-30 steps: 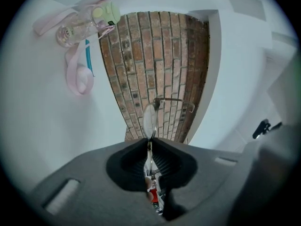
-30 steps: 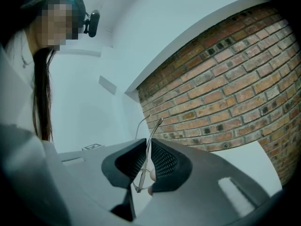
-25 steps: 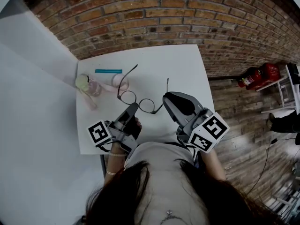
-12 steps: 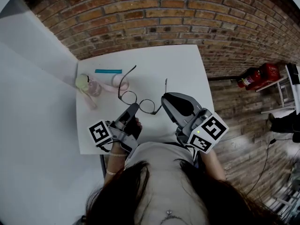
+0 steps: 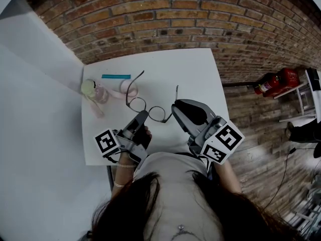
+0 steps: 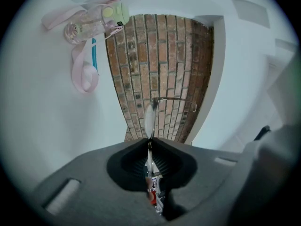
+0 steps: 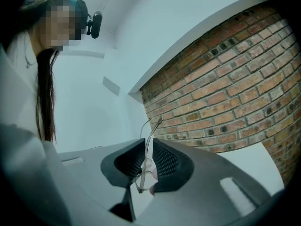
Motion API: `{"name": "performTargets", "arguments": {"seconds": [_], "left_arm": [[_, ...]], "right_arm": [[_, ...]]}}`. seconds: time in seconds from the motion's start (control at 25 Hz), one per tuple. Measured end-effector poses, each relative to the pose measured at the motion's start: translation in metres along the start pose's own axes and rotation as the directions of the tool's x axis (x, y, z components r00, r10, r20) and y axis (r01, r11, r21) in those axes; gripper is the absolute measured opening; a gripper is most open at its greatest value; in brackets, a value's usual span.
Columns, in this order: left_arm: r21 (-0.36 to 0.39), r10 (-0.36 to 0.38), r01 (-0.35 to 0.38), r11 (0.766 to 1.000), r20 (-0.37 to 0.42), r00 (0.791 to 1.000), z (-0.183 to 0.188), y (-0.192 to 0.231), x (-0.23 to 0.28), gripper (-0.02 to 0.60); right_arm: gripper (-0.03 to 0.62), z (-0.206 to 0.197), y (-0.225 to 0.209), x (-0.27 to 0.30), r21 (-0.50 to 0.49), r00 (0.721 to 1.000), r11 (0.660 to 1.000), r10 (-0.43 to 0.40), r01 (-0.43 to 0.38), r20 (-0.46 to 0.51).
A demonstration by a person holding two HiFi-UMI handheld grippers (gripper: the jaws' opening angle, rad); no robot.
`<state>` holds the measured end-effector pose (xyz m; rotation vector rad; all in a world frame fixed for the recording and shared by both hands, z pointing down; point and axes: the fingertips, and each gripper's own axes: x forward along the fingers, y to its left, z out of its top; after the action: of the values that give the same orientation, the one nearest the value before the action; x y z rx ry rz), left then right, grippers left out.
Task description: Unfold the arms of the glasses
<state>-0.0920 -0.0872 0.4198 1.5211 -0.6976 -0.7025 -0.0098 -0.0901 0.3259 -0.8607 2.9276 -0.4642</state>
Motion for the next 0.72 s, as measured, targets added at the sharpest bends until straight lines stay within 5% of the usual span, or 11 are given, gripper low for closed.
{"name": "performTargets", "arguments": {"seconds": [0.72], "left_arm": [[-0.062, 0.001, 0.004, 0.998, 0.072, 0.997, 0.012, 0.002, -0.01, 0.021]], "right_arm": [[0.057, 0.009, -0.015, -0.011, 0.011, 0.998, 0.999, -0.053, 0.052, 0.028]]}}
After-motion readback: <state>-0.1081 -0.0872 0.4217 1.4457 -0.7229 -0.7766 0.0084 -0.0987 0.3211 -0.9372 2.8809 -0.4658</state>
